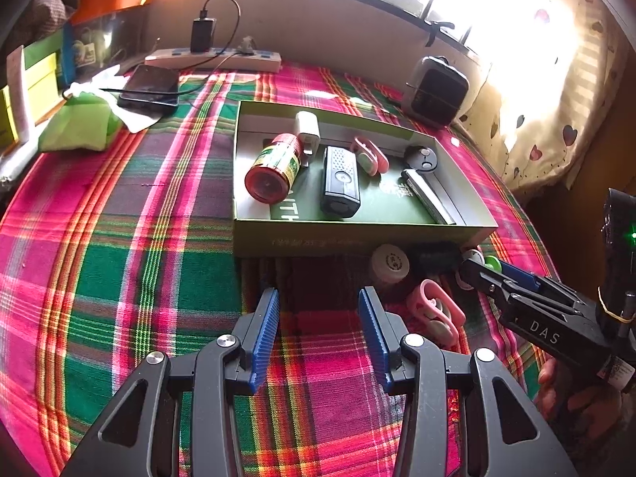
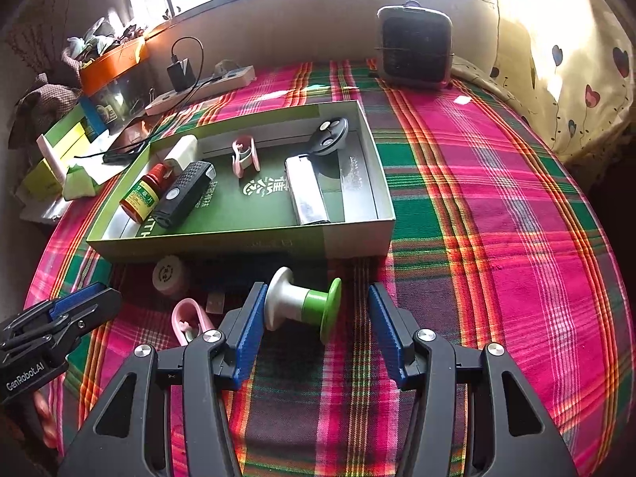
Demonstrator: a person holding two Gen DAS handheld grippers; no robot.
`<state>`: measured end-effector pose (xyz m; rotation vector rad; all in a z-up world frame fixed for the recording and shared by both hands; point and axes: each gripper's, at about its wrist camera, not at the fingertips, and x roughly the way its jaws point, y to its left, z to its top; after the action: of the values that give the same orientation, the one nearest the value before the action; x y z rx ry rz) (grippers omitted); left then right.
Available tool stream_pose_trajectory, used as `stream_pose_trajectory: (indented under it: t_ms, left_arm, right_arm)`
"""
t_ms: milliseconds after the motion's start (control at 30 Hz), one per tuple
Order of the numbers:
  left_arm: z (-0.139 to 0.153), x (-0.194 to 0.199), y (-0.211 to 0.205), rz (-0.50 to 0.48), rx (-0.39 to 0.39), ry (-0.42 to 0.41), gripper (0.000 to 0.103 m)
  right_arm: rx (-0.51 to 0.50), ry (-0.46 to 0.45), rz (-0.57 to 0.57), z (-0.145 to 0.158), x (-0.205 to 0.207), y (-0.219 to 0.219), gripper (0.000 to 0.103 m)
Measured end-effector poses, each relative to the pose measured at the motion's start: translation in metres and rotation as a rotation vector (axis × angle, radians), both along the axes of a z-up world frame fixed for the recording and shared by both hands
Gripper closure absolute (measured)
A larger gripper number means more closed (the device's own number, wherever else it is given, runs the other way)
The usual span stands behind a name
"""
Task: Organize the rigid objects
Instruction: 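Grasp the white-green spool with the right gripper while the left approaches the white disc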
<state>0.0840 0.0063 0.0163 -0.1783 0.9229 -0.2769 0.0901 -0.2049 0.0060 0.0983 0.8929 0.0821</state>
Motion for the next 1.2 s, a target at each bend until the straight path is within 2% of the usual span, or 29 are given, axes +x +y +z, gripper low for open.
stream_pose_trajectory:
  t_ms: [300,500,800,1200]
  left_arm:
    - [-0.002,0.003,-0.007,-0.017,0.007,0.011,0.062]
    - [-0.002,0.004,-0.014,-0.029,0.013,0.014,0.062]
    - [0.000,0.009,-0.029,-0.049,0.016,0.020,0.062]
    - [-0.002,0.023,-0.051,-0.053,0.066,0.023,0.062]
  right_arm:
    - [0.017,-0.011,-0.004,-0.001,-0.002,-0.007,0.052]
    - [0.027,-0.023,0.007,0.000,-0.005,-0.010,0.070]
    - [0.013,-0.046,-0.021,0.002,-0.012,-0.026,0.070]
    - [0.014,-0.052,-0.060,0.000,-0.016,-0.050,0.070]
